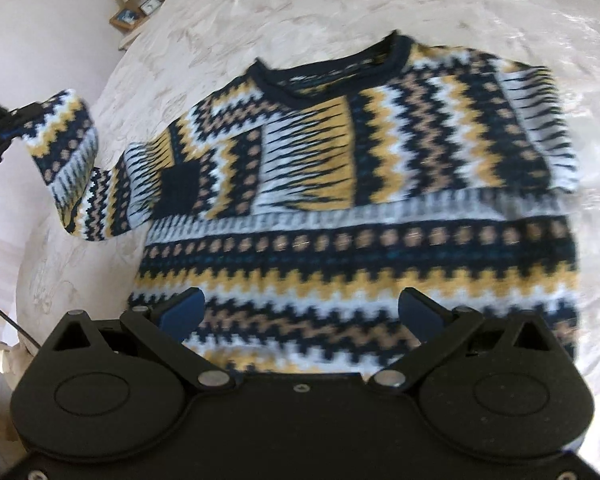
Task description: Fold small clothes
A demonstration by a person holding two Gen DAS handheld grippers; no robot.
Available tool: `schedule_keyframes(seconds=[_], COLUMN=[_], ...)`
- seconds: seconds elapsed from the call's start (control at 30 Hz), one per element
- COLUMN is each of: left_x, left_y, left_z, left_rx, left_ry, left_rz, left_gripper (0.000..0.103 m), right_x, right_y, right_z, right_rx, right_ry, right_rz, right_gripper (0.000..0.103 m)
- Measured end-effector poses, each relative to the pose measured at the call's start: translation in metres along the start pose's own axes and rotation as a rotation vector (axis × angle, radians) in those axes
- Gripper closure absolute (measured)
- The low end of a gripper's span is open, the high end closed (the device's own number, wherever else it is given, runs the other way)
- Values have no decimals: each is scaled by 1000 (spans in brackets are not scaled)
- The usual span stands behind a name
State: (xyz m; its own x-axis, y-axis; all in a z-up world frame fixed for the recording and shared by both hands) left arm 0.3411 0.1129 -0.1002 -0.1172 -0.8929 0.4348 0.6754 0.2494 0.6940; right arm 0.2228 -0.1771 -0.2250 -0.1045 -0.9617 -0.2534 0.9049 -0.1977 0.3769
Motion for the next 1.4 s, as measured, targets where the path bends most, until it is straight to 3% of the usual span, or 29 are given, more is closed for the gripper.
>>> schedule_keyframes(seconds=[0.27, 0.47, 0.6, 0.7, 0.87, 1.17, 1.4], left_x=[58, 89, 103, 102, 67, -24, -55], left_y=[-51, -70, -76, -82, -99, -141, -165], left_z=[-50, -56, -52, -49, -43, -40, -45], left_rx=[-125, -191, -190, -199, -252, -400, -456], left_ry=[-50, -95, -129, -124, -47, 137, 186], left_rz=[-51, -90, -137, -189, -208, -119, -68], left_gripper=[96, 94, 77, 76, 74, 73, 71], right_x=[43, 56, 56, 51, 35, 10, 3], right_y=[6, 7, 10, 14, 22, 49, 73], right_z=[7, 6, 4, 2, -3, -18, -36], right_rx=[6, 3, 3, 5, 7, 18, 25], right_ry=[-13, -22, -25, -24, -20, -14, 8], right_rz=[-29, -47, -47, -40, -19, 24, 15], right_gripper=[1, 1, 1, 1, 0, 1, 1])
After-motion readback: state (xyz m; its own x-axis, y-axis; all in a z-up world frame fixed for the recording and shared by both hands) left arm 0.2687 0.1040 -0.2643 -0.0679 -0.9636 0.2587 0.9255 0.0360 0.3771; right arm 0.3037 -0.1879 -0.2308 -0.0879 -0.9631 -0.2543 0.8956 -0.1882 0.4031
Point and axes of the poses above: each gripper's, at about its wrist camera, not at the fingertips, and z roughly against the way its jaws point, x to its right, y to its top, the point moved 8 cm from there along -z, roughly the way its jaws point, and after that the axes turned 10 degrees about -y, right-handed, at the moved point
